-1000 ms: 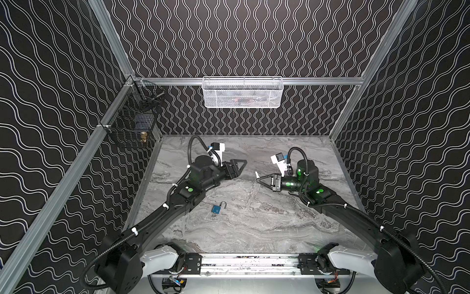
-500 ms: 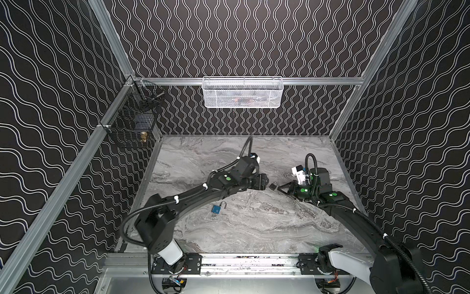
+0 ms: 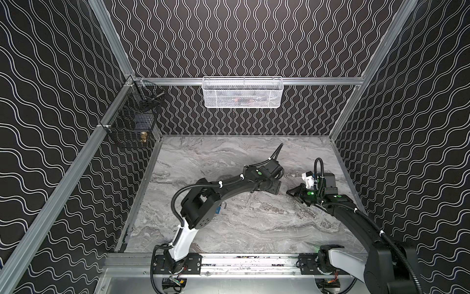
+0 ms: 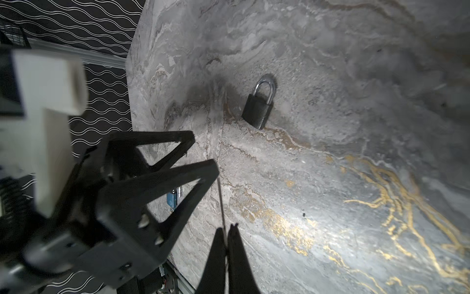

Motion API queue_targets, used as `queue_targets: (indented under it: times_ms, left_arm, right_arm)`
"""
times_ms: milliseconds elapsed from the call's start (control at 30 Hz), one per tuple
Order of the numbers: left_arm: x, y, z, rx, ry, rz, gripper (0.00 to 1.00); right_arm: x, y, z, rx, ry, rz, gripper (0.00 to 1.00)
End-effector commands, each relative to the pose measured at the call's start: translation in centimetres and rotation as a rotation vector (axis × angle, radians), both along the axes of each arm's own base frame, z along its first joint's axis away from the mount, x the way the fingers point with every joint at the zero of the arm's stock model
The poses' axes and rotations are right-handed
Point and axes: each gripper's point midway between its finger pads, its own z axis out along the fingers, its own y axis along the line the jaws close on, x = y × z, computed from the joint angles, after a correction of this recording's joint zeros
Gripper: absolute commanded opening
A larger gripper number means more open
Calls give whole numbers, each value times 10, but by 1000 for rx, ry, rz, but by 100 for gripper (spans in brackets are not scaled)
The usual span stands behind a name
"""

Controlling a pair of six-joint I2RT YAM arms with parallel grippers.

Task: Unlock with the key
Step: 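Close the left gripper on the black padlock body and lift it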

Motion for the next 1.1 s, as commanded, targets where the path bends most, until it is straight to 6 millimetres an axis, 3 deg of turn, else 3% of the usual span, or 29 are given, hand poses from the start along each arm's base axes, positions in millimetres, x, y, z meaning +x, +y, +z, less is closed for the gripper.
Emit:
queue_targets:
  times_ms: [0, 300, 500, 767, 1067]
  left_arm:
    - [5, 3, -12, 86, -16, -32, 67]
    - [16, -17, -37, 89, 4, -51, 64]
    - [28, -12, -47, 165, -29, -17, 61]
    - [28, -16, -64, 173, -9, -28, 56]
    - [26, -6, -66, 195, 1, 9, 41]
  right_arm:
    - [2, -2, -1, 2, -8, 9, 0]
    - [7, -7, 0, 2, -9, 6, 0]
    - [7, -6, 5, 18, -18, 12, 0]
    - [8, -6, 7, 21, -23, 17, 0]
    - [6, -4, 4, 38, -18, 29, 0]
